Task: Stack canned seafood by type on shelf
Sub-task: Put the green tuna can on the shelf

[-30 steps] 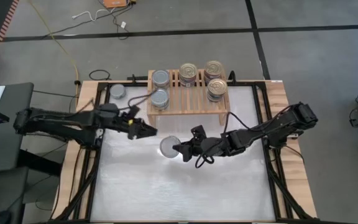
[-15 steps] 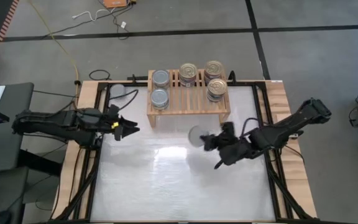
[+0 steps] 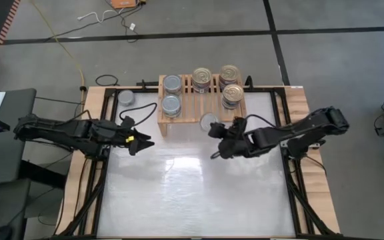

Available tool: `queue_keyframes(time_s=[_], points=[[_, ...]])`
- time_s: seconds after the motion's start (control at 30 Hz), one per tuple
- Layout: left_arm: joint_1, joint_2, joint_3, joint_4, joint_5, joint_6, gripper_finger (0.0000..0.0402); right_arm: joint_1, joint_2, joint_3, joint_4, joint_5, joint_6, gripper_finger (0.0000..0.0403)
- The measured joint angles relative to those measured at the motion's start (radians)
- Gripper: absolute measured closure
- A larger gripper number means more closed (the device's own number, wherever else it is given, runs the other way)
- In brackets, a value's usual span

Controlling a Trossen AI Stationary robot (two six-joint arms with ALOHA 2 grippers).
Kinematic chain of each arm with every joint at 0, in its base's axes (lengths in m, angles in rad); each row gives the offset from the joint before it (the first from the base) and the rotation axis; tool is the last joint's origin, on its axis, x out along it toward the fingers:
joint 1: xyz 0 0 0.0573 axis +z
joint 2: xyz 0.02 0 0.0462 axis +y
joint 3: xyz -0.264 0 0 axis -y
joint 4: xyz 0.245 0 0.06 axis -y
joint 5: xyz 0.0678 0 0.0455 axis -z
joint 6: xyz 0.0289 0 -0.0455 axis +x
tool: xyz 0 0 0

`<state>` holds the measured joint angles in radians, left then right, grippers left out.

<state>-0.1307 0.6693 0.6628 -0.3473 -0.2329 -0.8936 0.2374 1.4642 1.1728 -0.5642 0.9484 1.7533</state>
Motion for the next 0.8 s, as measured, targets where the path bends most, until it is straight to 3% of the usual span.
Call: queue_keyframes(time_s=[0.17,0.43,0.8], points=[[0.0,-0.002,0.0,0.001,0.001,0.0,0.012,-0.064,0.028,0.0,0.08,0.031,-0.02,0.0227],[0.0,-0.003,0.0,-0.002,0.034,0.018,0.012,-0.147,0.036,0.0,0.248,0.021,-0.185,0.0227],[0.0,-0.018,0.0,-0.007,0.089,0.062,0.012,-0.152,0.151,0.0,0.37,0.024,-0.122,0.0227]])
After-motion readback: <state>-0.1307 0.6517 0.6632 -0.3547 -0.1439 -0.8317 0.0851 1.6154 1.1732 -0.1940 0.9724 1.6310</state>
